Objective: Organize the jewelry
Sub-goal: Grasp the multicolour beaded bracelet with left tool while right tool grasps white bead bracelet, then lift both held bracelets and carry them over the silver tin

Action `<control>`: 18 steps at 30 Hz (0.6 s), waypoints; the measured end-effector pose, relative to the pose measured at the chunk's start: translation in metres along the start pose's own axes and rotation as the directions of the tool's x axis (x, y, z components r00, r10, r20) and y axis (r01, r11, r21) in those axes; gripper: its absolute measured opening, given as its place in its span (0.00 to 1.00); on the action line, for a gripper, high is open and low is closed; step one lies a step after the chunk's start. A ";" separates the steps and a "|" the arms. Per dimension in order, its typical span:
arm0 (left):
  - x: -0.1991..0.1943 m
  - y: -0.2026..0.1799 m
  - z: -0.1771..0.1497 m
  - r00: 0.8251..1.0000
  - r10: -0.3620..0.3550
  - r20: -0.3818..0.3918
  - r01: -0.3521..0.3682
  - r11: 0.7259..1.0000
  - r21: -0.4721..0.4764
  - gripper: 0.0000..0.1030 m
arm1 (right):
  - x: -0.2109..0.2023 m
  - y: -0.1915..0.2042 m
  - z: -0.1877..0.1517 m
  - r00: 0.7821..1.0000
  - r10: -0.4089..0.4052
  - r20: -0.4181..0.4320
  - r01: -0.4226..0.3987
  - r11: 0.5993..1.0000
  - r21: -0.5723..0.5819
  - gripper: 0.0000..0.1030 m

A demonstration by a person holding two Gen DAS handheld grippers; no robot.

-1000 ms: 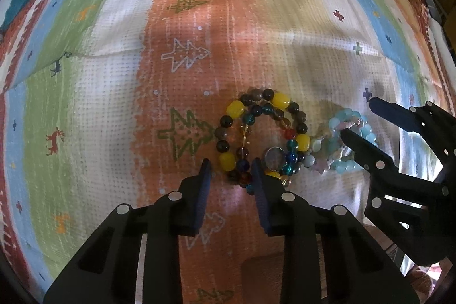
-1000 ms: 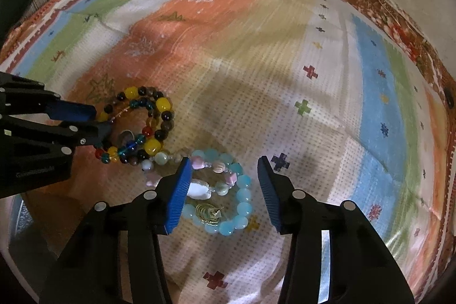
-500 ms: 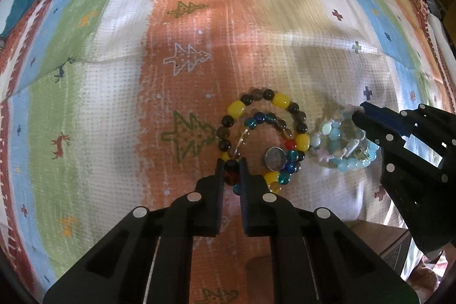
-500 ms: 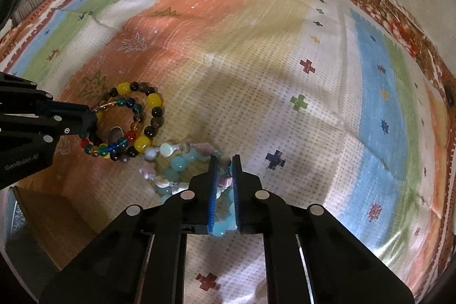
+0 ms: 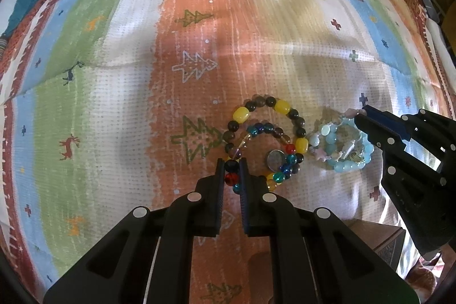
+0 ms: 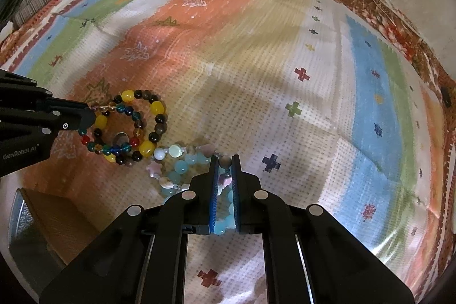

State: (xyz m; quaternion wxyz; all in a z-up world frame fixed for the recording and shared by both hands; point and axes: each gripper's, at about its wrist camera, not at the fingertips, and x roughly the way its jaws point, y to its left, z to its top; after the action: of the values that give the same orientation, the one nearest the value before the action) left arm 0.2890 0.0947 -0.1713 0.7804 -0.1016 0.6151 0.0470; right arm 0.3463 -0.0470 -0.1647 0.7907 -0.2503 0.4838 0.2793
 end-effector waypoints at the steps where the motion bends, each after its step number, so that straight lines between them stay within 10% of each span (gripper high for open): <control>1: -0.001 0.000 0.000 1.000 0.001 0.002 -0.001 1.000 0.001 0.09 | 0.000 0.000 0.000 1.000 0.000 0.001 0.000 1.000 0.000 0.10; 18: -0.029 -0.014 0.001 0.998 0.014 0.061 -0.016 0.999 0.031 0.09 | -0.029 -0.010 0.000 0.998 -0.028 0.051 0.024 0.997 0.077 0.10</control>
State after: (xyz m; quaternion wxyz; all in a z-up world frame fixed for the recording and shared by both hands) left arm 0.2861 0.0826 -0.1410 0.7998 -0.0832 0.5926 0.0462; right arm 0.3419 -0.0597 -0.1371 0.8155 -0.2189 0.4703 0.2567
